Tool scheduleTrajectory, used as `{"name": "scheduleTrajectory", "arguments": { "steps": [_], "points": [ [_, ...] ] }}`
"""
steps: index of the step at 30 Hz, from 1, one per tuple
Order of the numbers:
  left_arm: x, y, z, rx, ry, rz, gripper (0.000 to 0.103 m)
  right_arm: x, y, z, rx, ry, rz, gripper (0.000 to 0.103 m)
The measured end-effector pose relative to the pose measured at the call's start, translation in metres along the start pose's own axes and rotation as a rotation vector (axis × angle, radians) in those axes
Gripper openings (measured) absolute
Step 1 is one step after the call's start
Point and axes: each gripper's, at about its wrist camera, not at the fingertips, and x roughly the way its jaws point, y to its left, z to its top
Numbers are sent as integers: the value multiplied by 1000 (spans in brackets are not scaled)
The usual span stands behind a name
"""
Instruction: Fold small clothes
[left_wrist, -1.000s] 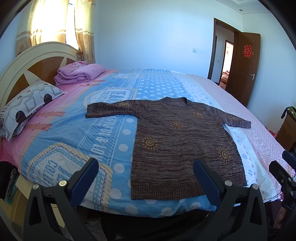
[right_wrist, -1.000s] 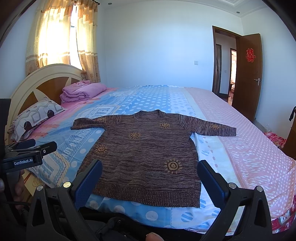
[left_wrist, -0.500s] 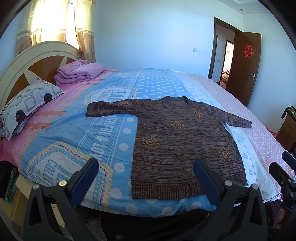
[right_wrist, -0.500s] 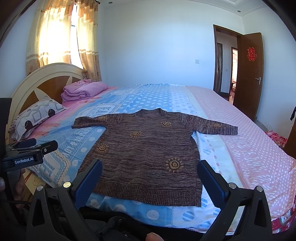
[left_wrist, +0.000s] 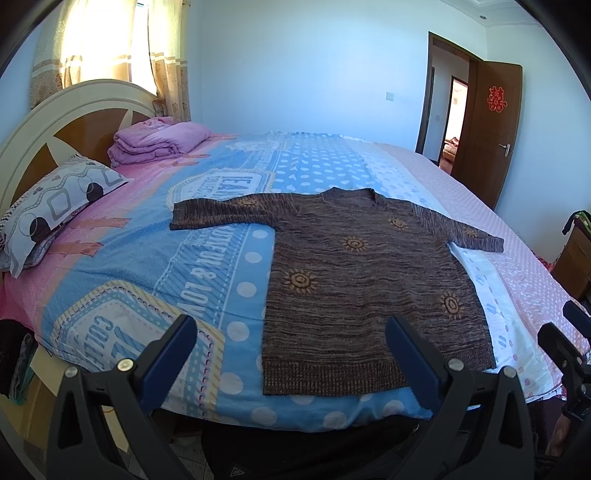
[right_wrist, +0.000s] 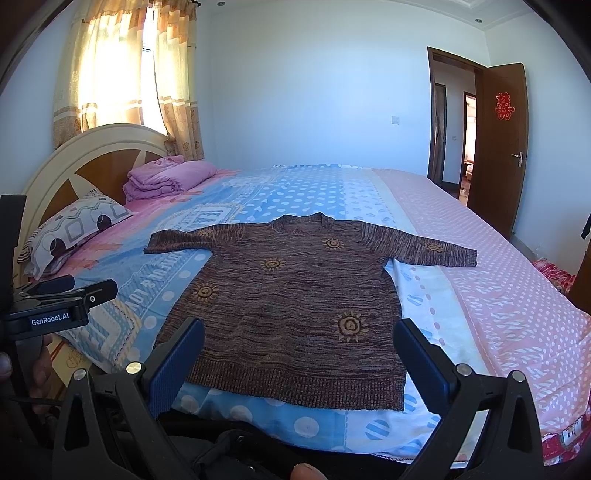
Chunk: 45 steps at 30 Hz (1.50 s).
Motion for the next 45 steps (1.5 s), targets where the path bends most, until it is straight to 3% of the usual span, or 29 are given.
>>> {"name": "scheduleTrajectory", "arguments": {
  "steps": [10, 18, 33, 39, 45],
  "points": [
    [31, 2, 13, 39, 6, 57, 103, 27, -21, 1, 1, 23, -24, 102],
    [82, -9, 36, 172, 22, 127, 103, 73, -65, 9, 34, 74, -92, 102],
    [214, -38, 89, 225, 78, 187, 103, 183, -215, 43, 200, 203, -260, 102],
    [260, -42, 106, 206, 49, 260, 103, 226, -302, 54, 363, 240, -306, 101],
    [293, -40, 116, 164, 66, 301, 103, 257, -380, 61, 539, 239, -311, 93]
  ]
}}
